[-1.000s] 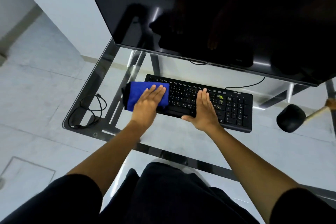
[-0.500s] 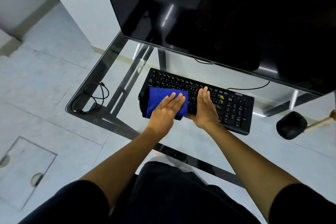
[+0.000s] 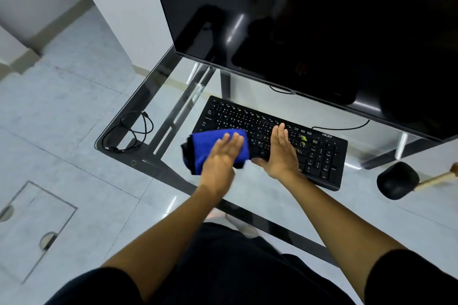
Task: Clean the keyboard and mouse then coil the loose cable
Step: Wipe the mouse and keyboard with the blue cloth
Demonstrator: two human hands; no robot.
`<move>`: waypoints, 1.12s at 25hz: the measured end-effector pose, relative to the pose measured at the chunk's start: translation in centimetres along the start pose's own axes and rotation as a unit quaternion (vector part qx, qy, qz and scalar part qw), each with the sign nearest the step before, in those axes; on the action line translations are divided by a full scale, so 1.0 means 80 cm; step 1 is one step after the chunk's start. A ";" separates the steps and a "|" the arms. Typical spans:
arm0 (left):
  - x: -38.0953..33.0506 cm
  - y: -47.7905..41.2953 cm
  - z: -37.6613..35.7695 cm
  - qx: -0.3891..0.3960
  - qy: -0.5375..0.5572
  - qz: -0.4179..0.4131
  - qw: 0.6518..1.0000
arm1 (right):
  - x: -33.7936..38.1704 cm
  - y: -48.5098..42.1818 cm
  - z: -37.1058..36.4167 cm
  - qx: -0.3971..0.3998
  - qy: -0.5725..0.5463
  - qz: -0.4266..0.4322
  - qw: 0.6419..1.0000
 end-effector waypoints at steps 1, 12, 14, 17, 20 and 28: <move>-0.023 0.009 -0.008 0.006 0.011 -0.033 0.999 | -0.001 -0.001 0.001 0.000 -0.001 0.006 1.000; 0.109 -0.003 0.040 -0.049 0.066 0.136 0.987 | -0.009 -0.001 0.011 0.063 -0.053 -0.004 0.997; 0.104 -0.008 0.051 -0.077 0.096 0.173 0.977 | -0.008 0.000 0.013 0.075 -0.094 -0.008 0.993; 0.069 -0.022 0.053 -0.093 0.129 0.164 0.974 | -0.014 0.006 0.033 0.022 -0.119 0.016 0.992; 0.024 -0.046 0.054 -0.096 0.166 0.143 0.971 | -0.051 0.017 0.065 -0.055 -0.141 0.001 0.988; -0.101 -0.099 0.028 -0.081 0.143 0.005 0.986 | -0.164 0.046 0.056 -0.015 -0.020 -0.063 0.998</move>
Point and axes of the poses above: each hand's wrist, its own y-axis away from the middle knuckle, its own z-axis out of the back of the hand, x = y × z, the point moved 9 cm from there along -y, towards the middle knuckle, and after that the axes turned 15 degrees about -x, right-handed, at the moved point
